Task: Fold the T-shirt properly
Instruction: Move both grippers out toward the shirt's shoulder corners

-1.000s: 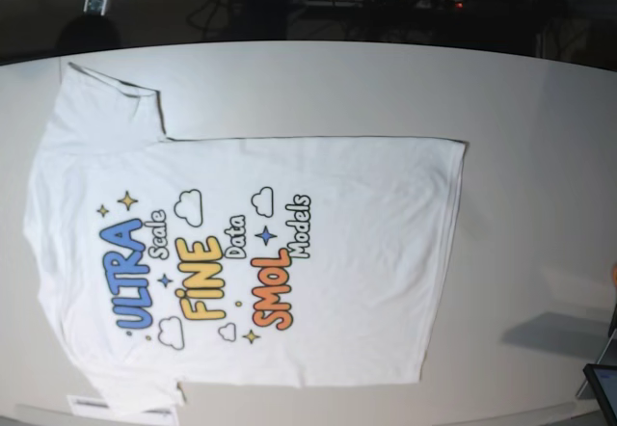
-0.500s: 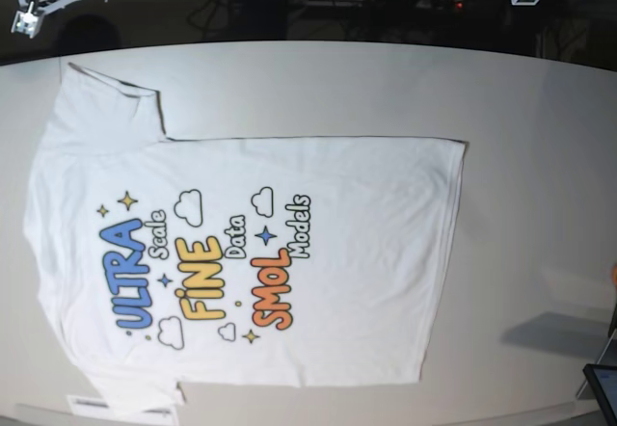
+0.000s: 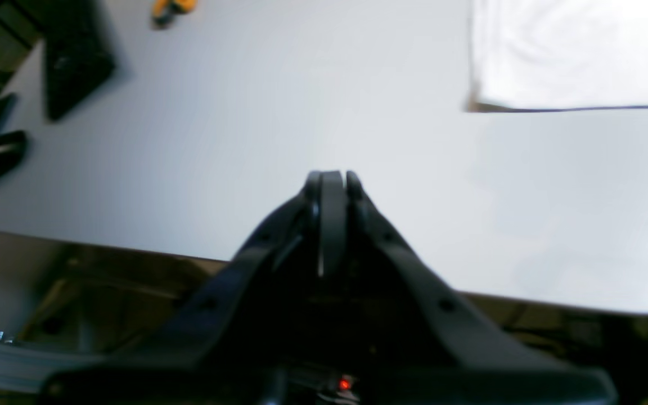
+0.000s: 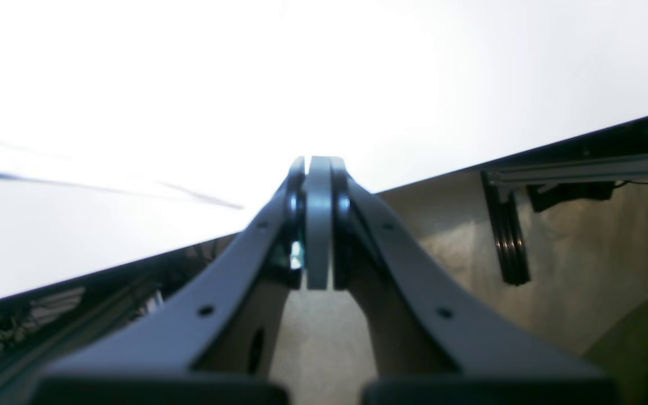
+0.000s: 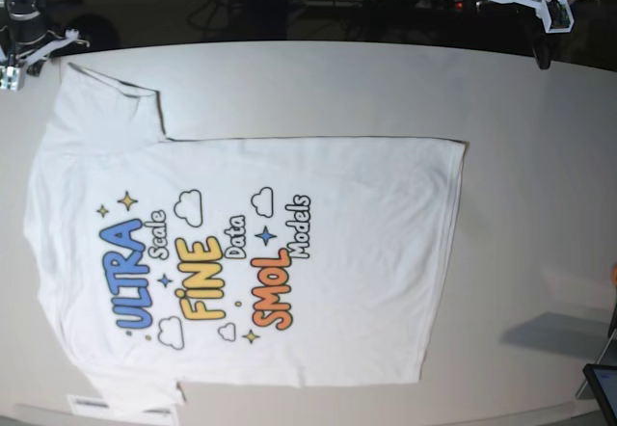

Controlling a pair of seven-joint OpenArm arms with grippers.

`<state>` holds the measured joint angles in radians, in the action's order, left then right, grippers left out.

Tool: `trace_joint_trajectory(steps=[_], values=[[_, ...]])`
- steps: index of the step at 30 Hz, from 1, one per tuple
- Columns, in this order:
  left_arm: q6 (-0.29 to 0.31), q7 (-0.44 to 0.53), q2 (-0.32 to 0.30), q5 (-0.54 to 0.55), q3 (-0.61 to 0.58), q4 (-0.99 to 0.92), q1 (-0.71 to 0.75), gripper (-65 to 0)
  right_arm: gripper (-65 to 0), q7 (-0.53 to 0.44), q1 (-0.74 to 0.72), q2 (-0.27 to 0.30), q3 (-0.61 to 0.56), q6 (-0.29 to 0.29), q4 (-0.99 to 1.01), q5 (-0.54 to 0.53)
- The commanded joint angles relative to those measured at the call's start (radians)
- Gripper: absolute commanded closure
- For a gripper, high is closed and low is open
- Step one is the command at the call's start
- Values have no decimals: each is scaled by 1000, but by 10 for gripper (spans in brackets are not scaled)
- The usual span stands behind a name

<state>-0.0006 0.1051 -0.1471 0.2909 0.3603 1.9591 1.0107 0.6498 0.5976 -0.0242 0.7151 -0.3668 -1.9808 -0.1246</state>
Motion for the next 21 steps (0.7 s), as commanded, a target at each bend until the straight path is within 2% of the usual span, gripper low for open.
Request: trace_joint_trajectory(steps=[1, 6, 10, 15, 21], values=[[-5, 25, -7, 6, 4, 12, -10, 0, 0, -6, -9, 11, 25, -25, -18, -2], [-3, -163, -7, 6, 24, 19, -102, 0, 0, 115, -113, 8, 113, -208, -19, -2], [-3, -192, -6, 6, 26, 19, -129, 0, 0, 252, -178, 4, 228, -321, -21, -4], [-2, -196, -7, 4, 24, 19, -168, 0, 0, 388, -221, 4, 321, -331, -21, -5], [-2, -198, -7, 4, 21, 19, -186, 0, -4, 474, -242, 5, 329, -331, -19, -5]])
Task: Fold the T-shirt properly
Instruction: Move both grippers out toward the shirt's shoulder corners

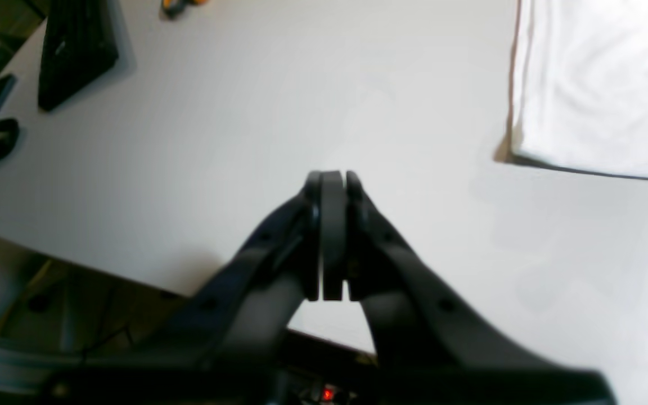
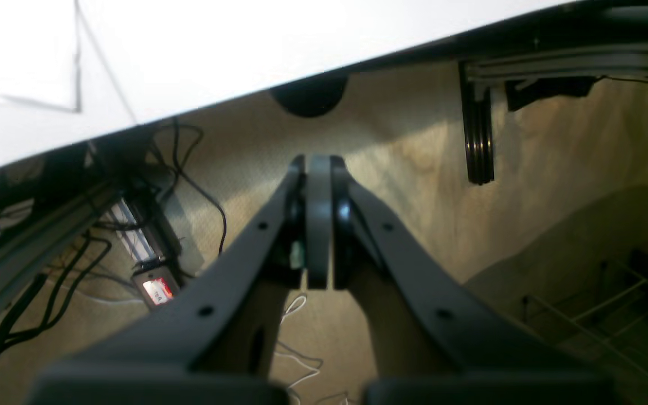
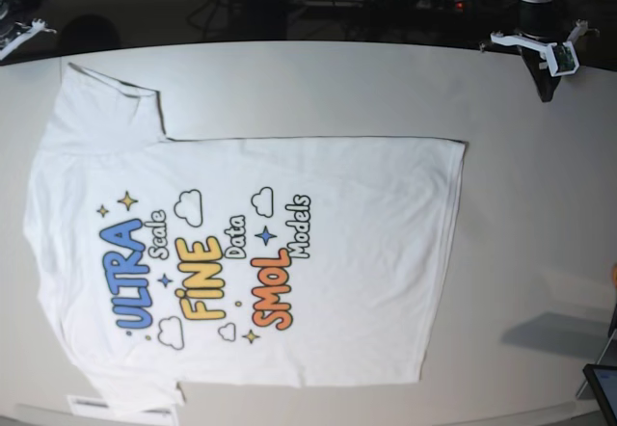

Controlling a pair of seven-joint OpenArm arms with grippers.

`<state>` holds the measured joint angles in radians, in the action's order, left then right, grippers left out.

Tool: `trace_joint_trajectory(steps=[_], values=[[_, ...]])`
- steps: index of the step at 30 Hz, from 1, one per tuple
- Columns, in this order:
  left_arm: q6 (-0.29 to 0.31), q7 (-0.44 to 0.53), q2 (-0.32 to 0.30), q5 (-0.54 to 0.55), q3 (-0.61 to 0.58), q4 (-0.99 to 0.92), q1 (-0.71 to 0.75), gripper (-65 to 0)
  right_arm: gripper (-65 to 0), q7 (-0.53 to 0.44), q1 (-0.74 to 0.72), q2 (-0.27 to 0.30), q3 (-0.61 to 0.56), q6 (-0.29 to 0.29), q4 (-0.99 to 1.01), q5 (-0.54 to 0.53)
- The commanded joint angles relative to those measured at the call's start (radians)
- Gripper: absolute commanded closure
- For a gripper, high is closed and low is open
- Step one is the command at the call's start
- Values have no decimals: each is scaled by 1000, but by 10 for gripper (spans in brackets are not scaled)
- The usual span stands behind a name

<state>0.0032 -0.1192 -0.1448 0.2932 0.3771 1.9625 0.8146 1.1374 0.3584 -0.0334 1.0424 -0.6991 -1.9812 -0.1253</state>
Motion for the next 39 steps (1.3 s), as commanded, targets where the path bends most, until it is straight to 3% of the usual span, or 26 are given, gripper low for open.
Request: trace_joint_trajectory(steps=[1, 8, 14, 19, 23, 26, 28, 31, 39], values=[[-6, 26, -9, 2, 3, 16, 10, 0, -13, -7, -6, 14, -1, 1, -19, -4], [-6, 26, -9, 4, 0, 13, 9, 0, -276, -9, -8, 19, -89, 1, -19, -4], [50, 25, -9, 4, 1, 10, -2, 0, -281, -10, -28, 22, -178, 1, -20, -1], [57, 25, -9, 4, 3, 8, -4, 0, -286, -9, -63, 31, -184, 1, -20, -17], [57, 25, -11, 4, 3, 8, -5, 0, -324, 3, -61, 33, -136, 1, -20, -187], [57, 25, -11, 4, 3, 8, -5, 0, -399, 72, -63, 34, -50, 1, -17, -362], [57, 25, -11, 4, 6, -1, -5, 0, -398, 140, -65, 34, 3, 1, -17, -459], [57, 25, -11, 4, 6, -10, -5, 0, -398, 198, -61, 34, 49, 1, -14, -540], [57, 25, -11, 4, 6, -12, -11, 0, -399, 198, -14, 13, 9, 1, 21, -640]])
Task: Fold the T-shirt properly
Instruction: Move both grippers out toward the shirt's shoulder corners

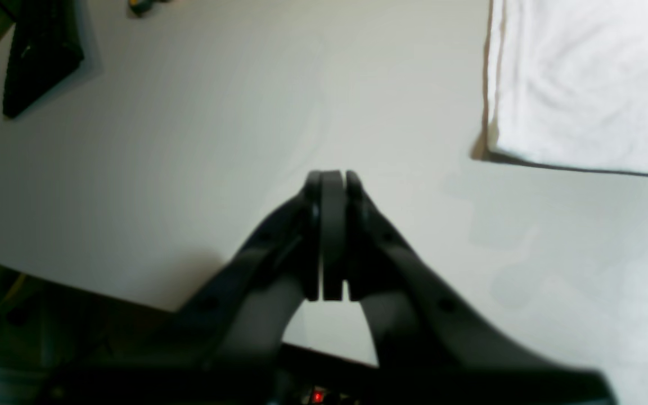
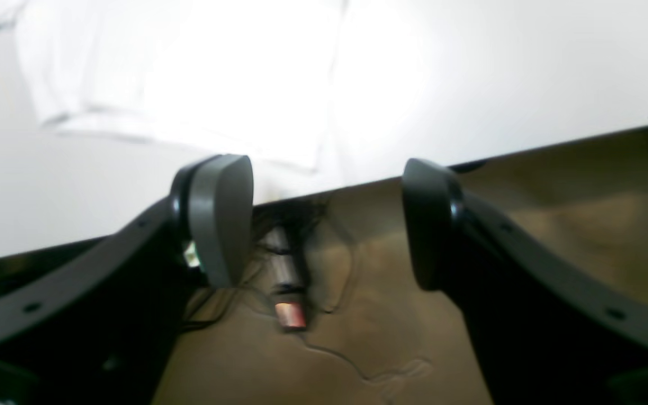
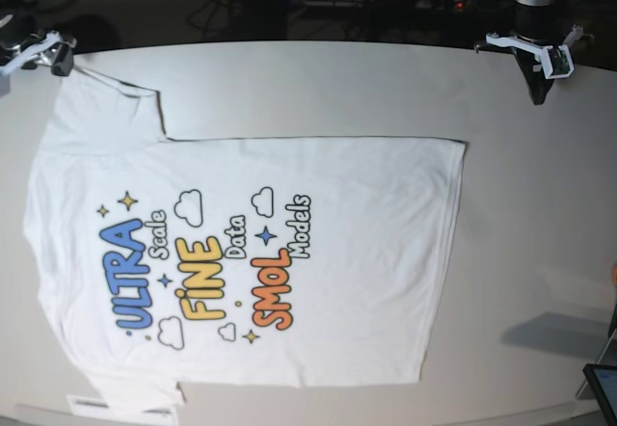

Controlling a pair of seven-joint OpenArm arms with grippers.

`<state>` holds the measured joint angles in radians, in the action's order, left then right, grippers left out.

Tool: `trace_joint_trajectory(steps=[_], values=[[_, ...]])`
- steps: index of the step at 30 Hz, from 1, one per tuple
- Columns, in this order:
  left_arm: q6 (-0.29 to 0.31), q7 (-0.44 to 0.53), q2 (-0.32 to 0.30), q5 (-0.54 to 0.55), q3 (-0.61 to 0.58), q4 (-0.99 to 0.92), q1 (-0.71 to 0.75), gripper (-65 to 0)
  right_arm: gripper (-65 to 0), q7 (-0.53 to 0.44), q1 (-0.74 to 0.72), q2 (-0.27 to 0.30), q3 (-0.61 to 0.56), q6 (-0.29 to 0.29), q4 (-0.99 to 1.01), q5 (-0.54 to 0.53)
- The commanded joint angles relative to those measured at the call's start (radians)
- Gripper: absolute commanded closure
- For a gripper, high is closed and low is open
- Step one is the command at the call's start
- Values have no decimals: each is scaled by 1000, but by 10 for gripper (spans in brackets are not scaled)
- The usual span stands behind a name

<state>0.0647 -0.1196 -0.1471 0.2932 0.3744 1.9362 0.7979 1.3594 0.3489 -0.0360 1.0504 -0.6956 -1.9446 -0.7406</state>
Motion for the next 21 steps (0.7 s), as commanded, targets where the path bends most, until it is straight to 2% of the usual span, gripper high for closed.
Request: trace_joint_trajectory(steps=[1, 5, 11, 21], values=[[-4, 25, -9, 4, 7, 15, 1, 0, -399, -24, -4, 14, 0, -3, -11, -43], [-4, 25, -9, 4, 7, 15, -5, 0, -399, -24, -4, 17, -2, -3, 46, -99], [-4, 25, -9, 4, 5, 15, -7, 0, -399, -24, -11, 25, -2, -3, 198, -102], [-4, 25, -9, 4, 5, 15, -7, 0, -399, -24, -14, 34, -19, -3, 208, -99]])
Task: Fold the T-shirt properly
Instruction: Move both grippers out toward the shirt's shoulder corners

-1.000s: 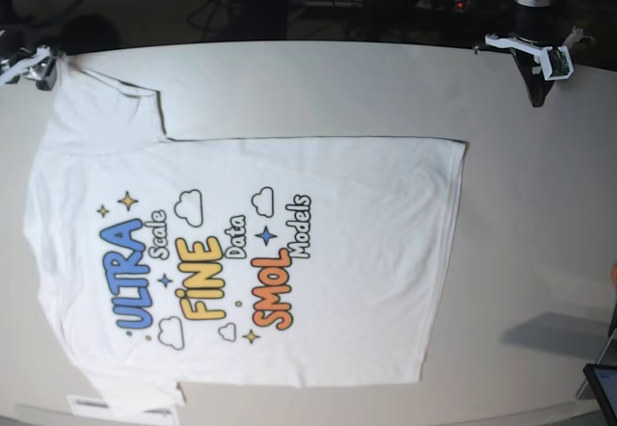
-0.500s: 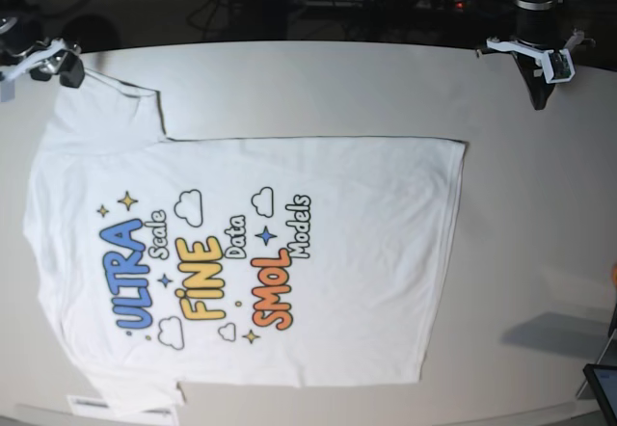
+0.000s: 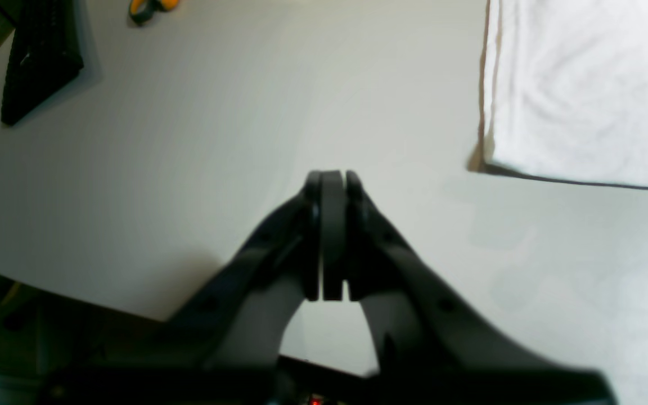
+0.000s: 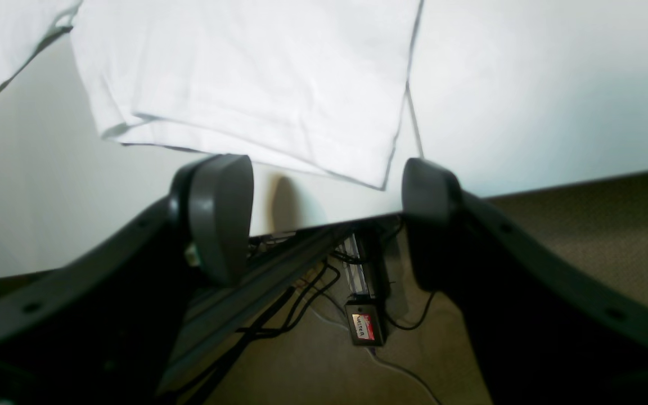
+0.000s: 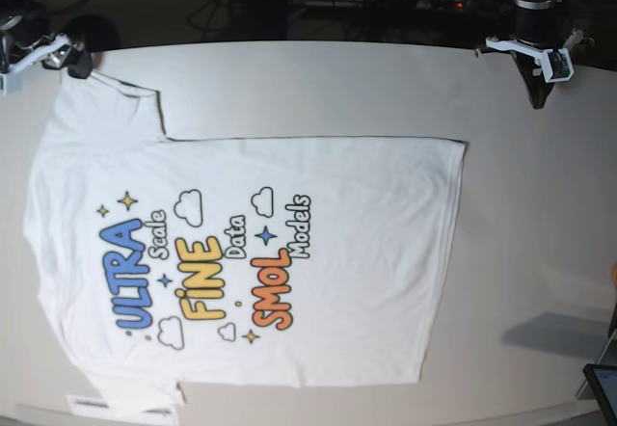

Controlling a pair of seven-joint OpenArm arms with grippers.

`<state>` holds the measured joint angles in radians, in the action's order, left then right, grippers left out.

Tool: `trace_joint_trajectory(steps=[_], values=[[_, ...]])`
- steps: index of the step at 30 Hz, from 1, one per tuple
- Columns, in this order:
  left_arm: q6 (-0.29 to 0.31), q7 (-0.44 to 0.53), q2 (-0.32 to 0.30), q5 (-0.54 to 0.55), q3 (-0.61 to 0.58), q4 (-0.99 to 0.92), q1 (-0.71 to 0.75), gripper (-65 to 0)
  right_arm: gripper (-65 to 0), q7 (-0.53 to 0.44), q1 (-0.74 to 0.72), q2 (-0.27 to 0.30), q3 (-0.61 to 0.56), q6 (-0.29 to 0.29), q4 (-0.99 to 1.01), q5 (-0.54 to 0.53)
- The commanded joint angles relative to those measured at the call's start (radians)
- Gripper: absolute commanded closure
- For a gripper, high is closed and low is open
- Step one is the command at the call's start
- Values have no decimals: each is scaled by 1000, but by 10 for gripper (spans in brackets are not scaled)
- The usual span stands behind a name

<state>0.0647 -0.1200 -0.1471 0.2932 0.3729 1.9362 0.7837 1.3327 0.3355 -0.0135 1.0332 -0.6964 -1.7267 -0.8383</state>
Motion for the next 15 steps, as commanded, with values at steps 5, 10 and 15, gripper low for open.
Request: trace_joint_trajectory(steps=[5, 10, 15], values=[[-4, 26, -9, 4, 7, 15, 7, 0, -399, 1, -19, 11, -69, -2, -9, 1], [-4, 26, -10, 5, 11, 15, 10, 0, -399, 0, -40, 11, -77, -2, -8, 3], [-4, 26, -21, 5, 11, 15, 13, 0, -399, -11, -46, 13, -73, -2, -8, 3]])
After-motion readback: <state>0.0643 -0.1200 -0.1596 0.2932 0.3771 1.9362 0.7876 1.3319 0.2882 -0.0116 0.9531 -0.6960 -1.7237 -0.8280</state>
